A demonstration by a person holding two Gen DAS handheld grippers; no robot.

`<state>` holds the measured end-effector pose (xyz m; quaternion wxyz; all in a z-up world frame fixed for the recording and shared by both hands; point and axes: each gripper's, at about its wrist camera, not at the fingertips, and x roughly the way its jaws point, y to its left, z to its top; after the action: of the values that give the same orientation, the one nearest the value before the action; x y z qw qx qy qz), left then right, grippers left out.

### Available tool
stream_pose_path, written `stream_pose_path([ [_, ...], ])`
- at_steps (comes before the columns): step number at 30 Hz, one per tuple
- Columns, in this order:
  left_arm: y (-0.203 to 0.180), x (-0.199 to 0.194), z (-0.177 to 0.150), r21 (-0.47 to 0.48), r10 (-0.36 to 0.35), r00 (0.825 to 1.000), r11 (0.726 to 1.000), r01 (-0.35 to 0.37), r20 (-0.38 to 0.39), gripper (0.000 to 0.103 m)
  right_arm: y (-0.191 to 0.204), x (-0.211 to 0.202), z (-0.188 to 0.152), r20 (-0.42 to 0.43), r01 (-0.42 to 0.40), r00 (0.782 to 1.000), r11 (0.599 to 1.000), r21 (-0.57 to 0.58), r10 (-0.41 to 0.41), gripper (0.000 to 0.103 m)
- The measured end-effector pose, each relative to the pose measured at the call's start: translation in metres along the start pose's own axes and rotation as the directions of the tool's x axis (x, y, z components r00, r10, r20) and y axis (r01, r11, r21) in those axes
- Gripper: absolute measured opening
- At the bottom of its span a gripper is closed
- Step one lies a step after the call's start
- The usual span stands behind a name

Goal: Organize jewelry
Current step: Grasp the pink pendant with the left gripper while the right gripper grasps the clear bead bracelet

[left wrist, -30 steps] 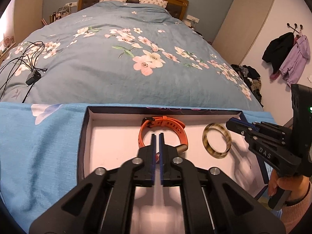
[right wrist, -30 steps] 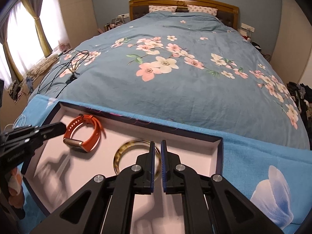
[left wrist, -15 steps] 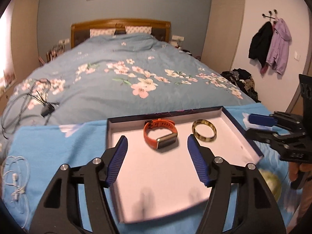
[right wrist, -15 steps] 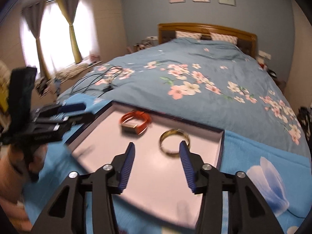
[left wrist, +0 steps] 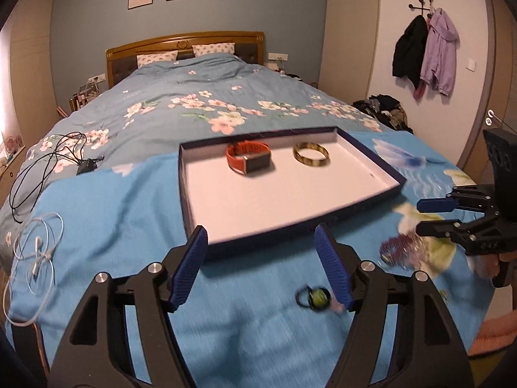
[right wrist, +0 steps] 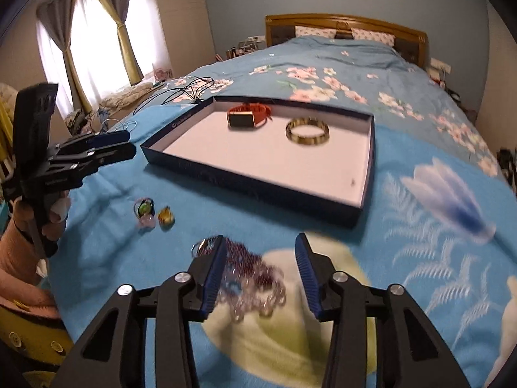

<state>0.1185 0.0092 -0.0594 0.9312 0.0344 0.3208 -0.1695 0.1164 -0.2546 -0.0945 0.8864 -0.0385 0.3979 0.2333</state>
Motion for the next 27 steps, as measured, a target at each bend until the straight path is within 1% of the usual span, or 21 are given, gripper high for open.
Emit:
stream_pose_path([
  [3, -0.006, -0.005, -0.008, 0.01, -0.005, 1.0, 1.0, 0.005, -0.008, 0.069, 0.001, 0.0, -0.01, -0.012, 0.004, 1.0, 1.0, 0.01, -0.004, 0.039],
  [9, -0.02, -0.009, -0.02, 0.038, -0.026, 0.999, 0.999, 0.026, -0.021, 0.07, 0.014, -0.007, -0.022, -0.007, -0.039, 0.999, 0.999, 0.001, 0.039, 0.039],
  [14, -0.03, -0.01, -0.024, 0.07, -0.048, 0.998, 0.996, 0.051, -0.043, 0.071, 0.021, 0.001, -0.025, -0.03, -0.012, 0.999, 1.0, -0.014, 0.011, 0.039],
  [20, -0.043, -0.011, -0.028, 0.127, -0.066, 0.996, 0.989, 0.073, -0.058, 0.07, 0.033, 0.01, -0.027, -0.048, 0.04, 0.998, 0.996, -0.078, -0.044, 0.04],
  [22, -0.049, -0.008, -0.028, 0.143, -0.079, 0.994, 0.986, 0.09, -0.08, 0.066, 0.035, 0.01, -0.028, -0.047, 0.058, 0.997, 0.994, -0.093, -0.063, 0.037],
  [23, -0.052, -0.006, -0.029, 0.149, -0.096, 0.991, 0.983, 0.109, -0.09, 0.061, 0.034, 0.009, -0.028, -0.047, 0.063, 0.997, 0.994, -0.093, -0.068, 0.034],
  [24, -0.054, -0.005, -0.029, 0.153, -0.106, 0.99, 0.981, 0.121, -0.097, 0.058, 0.033, 0.009, -0.029, -0.048, 0.064, 0.996, 0.994, -0.092, -0.069, 0.032],
  [27, -0.062, -0.001, -0.033, 0.167, -0.131, 0.983, 0.974, 0.151, -0.128, 0.052, 0.03, 0.007, -0.031, -0.046, 0.062, 0.997, 0.995, -0.084, -0.066, 0.029],
])
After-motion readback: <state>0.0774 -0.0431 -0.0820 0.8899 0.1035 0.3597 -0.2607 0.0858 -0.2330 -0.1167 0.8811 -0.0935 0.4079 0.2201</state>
